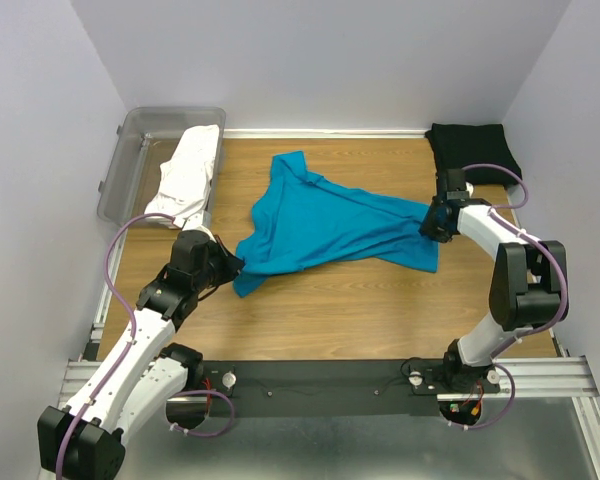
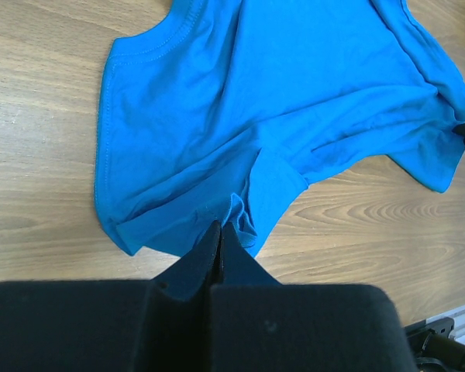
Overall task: Fold and stack the t-shirts
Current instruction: Flatten the tshirt out
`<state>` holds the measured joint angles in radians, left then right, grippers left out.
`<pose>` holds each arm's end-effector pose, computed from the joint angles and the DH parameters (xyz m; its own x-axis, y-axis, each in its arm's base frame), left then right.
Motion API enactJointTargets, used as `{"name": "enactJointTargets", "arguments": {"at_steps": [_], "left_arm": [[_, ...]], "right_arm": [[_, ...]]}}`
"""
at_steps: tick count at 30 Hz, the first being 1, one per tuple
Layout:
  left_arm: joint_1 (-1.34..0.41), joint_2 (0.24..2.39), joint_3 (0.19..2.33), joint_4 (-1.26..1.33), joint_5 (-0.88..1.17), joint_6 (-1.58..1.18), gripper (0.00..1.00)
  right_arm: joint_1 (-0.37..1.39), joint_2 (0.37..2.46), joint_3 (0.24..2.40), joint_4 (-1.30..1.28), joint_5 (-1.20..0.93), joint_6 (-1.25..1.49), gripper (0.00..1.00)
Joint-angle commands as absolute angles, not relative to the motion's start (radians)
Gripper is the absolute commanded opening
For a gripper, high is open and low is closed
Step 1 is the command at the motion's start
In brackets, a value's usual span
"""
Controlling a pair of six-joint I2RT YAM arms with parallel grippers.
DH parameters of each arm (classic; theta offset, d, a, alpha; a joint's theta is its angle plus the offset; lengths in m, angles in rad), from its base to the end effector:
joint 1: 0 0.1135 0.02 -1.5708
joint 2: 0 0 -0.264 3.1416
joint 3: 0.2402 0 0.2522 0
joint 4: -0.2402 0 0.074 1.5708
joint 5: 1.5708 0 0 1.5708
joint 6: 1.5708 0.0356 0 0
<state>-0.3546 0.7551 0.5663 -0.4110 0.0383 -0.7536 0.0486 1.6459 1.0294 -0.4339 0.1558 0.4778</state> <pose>0.1590 -0.0603 0.2455 -0.6437 -0.4908 -0.5872 -0.0876 0.8095 -0.5806 0.3285 0.0104 0.1894 -0.7562 0.4180 -0.5035 0.4243 0.8989 0.1091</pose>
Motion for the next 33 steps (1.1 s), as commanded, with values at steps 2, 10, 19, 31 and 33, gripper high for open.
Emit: {"name": "enactJointTargets", "arguments": {"at_steps": [2, 10, 19, 31, 33], "left_arm": [[-0.353, 0.735, 0.603, -0.459, 0.008, -0.773, 0.00], [-0.353, 0.713, 0.630, -0.479, -0.026, -0.775, 0.00], [-0.353, 0.706, 0.621, -0.491, -0.034, -0.776, 0.00], [-0.351, 0.655, 0.653, -0.560, -0.236, -0.910, 0.00], [-0.351, 0.643, 0.660, -0.561, -0.253, -0.931, 0.00]], "right_arm": [[0.045, 1.608, 1.017, -0.472, 0.179, 0.476, 0.29], [0.046, 1.647, 1.011, -0.469, 0.221, 0.459, 0.24], [0.046, 1.695, 1.080, -0.460, 0.221, 0.433, 0.27], [0.043, 1.263, 0.924, -0.574, 0.187, 0.552, 0.01], [0.044, 1.142, 0.862, -0.598, 0.173, 0.633, 0.01]]}}
